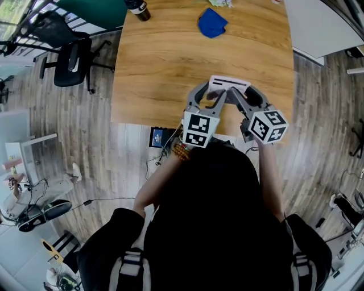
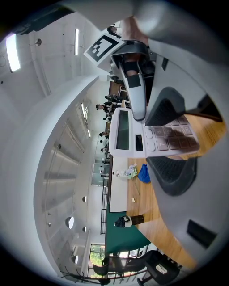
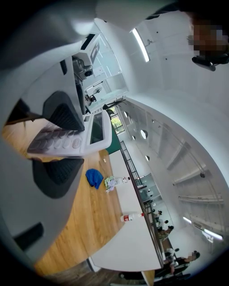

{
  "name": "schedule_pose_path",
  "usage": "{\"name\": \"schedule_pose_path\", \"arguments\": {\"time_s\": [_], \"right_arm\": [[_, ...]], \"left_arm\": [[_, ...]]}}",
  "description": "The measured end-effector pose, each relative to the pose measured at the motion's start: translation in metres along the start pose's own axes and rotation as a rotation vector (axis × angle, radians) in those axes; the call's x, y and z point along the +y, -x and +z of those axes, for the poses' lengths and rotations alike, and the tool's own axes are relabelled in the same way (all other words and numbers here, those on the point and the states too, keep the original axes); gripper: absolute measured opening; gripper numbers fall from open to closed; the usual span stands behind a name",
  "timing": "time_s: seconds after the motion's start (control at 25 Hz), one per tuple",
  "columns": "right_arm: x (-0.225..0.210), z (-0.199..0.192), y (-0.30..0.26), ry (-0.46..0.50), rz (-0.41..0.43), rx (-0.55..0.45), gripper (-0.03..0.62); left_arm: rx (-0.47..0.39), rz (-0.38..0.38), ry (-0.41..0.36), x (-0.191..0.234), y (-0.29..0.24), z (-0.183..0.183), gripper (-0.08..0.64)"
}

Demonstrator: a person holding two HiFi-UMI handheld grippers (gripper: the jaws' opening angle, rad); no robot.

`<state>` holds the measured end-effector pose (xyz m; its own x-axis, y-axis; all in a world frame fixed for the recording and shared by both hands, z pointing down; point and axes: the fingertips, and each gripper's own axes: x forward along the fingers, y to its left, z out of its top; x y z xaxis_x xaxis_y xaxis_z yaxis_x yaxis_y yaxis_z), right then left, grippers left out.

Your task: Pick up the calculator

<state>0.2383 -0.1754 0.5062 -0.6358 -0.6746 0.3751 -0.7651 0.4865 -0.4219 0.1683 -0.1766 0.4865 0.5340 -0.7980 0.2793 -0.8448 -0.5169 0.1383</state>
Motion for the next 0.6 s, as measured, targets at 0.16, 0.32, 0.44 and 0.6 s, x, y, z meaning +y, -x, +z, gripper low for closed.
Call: {"name": "schedule_pose_path", "arguments": {"time_s": [0.16, 0.32, 0.44, 0.6], "right_arm": [[0.0, -0.005, 0.0, -0.01, -0.005, 0.006, 0.202], [-0.003, -0.01, -0.001, -0.019, -0.013, 0.021, 0.202], [-0.003, -0.016, -0.004, -0.03, -0.013, 0.031, 0.202], [-0.007, -0.026, -0.007, -0.048, -0.017, 0.051, 0.202]], "left_arm": [[0.008, -0.002, 0.0, -0.001, 0.002, -0.004, 0.241], [0.025, -0.009, 0.007, -0.001, -0.001, -0.01, 0.241], [0.041, -0.01, 0.009, 0.001, -0.001, -0.016, 0.241], [0.067, -0.014, 0.019, 0.002, -0.003, -0.027, 0.241]]}}
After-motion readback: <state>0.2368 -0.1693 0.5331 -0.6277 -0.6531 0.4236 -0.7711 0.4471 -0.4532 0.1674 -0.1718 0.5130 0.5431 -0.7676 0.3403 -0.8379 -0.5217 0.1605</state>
